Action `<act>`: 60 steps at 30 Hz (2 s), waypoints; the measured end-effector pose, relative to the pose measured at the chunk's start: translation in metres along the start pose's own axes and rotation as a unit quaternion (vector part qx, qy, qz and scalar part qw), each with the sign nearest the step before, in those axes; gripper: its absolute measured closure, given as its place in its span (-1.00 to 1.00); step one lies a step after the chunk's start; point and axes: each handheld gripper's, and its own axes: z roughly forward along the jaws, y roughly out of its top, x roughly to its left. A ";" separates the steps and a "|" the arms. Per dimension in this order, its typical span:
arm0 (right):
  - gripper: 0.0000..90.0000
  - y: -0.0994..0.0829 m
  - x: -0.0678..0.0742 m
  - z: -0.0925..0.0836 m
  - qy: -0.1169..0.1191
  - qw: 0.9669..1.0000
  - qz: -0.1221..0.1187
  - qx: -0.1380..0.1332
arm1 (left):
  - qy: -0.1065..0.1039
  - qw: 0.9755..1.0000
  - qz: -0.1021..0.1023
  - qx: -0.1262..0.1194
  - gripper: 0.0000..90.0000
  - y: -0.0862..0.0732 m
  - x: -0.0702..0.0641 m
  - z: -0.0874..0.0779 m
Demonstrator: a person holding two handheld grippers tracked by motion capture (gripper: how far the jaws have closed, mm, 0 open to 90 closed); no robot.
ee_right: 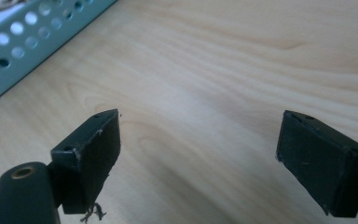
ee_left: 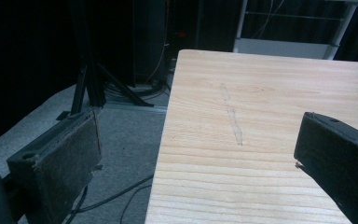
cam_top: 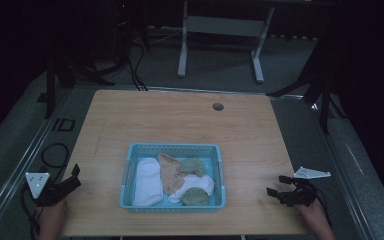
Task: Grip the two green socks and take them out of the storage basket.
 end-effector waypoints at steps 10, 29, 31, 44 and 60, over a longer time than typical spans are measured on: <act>-0.67 0.014 0.016 0.009 0.035 0.998 -0.050 0.031 | 0.001 1.000 0.003 0.001 -0.98 0.000 -0.001 0.000; -0.67 0.061 0.046 0.007 0.089 0.991 -0.100 0.020 | -0.001 1.000 0.004 0.001 -0.98 0.000 -0.001 0.000; -0.67 0.067 0.049 0.006 0.091 0.990 -0.106 0.017 | -0.002 1.000 0.004 0.001 -0.98 0.000 -0.001 0.000; -0.68 0.097 0.073 0.007 0.117 0.982 -0.148 0.020 | -0.002 1.000 0.003 0.002 -0.98 0.000 0.000 0.001; -0.70 0.133 0.114 0.026 0.173 0.965 -0.195 0.026 | -0.005 1.000 0.003 0.003 -0.98 0.000 0.000 0.001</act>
